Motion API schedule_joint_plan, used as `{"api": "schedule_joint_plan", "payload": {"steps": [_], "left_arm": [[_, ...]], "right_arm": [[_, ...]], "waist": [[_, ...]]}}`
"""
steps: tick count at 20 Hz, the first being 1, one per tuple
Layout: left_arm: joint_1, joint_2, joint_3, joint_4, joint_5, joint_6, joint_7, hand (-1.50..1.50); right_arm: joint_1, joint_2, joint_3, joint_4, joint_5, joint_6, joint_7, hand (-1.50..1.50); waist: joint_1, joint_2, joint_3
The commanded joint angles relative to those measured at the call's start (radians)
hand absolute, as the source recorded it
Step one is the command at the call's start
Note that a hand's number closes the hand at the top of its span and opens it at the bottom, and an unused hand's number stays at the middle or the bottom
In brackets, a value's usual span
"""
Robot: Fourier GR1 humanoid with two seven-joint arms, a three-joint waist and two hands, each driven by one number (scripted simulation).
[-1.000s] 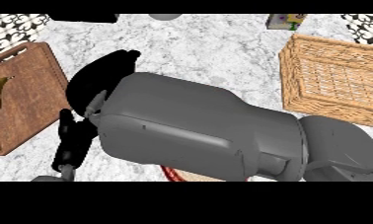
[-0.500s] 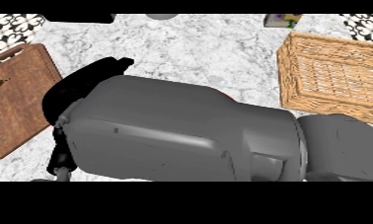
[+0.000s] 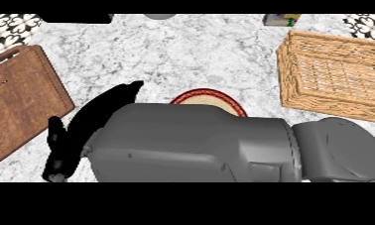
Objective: Pick the squash from the placemat and place it in the basket
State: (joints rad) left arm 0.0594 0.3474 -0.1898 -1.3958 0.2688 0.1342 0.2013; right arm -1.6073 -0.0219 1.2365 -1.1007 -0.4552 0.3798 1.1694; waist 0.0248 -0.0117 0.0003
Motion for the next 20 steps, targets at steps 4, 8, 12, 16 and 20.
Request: {"api": "schedule_joint_plan", "payload": {"steps": [4, 8, 12, 16, 20], "left_arm": [[0.069, -0.005, -0.024, -0.003, -0.042, 0.038, 0.028, 0.0], [0.071, -0.002, -0.006, -0.001, -0.026, 0.021, 0.018, 0.0], [0.058, 0.0, 0.015, -0.007, -0.013, 0.021, 0.038, 0.0], [0.092, 0.004, 0.015, -0.01, -0.017, 0.001, 0.011, 0.0], [0.046, -0.029, 0.003, 0.024, -0.045, 0.029, 0.024, 0.0]], "right_arm": [[0.05, 0.021, 0.09, -0.008, -0.008, -0.033, 0.181, -1.5], [0.127, 0.021, 0.146, -0.055, 0.021, -0.092, 0.183, -1.5], [0.158, 0.021, 0.161, -0.037, 0.071, -0.11, 0.154, -1.5], [0.219, 0.016, 0.207, -0.047, 0.117, -0.13, 0.134, -1.5], [0.233, 0.017, 0.2, -0.046, 0.164, -0.165, 0.132, -1.5]], "waist": [[-0.008, 0.005, -0.001], [-0.016, 0.005, -0.001], [-0.027, 0.005, 0.0], [-0.025, 0.006, -0.001], [-0.032, 0.006, -0.001]]}}
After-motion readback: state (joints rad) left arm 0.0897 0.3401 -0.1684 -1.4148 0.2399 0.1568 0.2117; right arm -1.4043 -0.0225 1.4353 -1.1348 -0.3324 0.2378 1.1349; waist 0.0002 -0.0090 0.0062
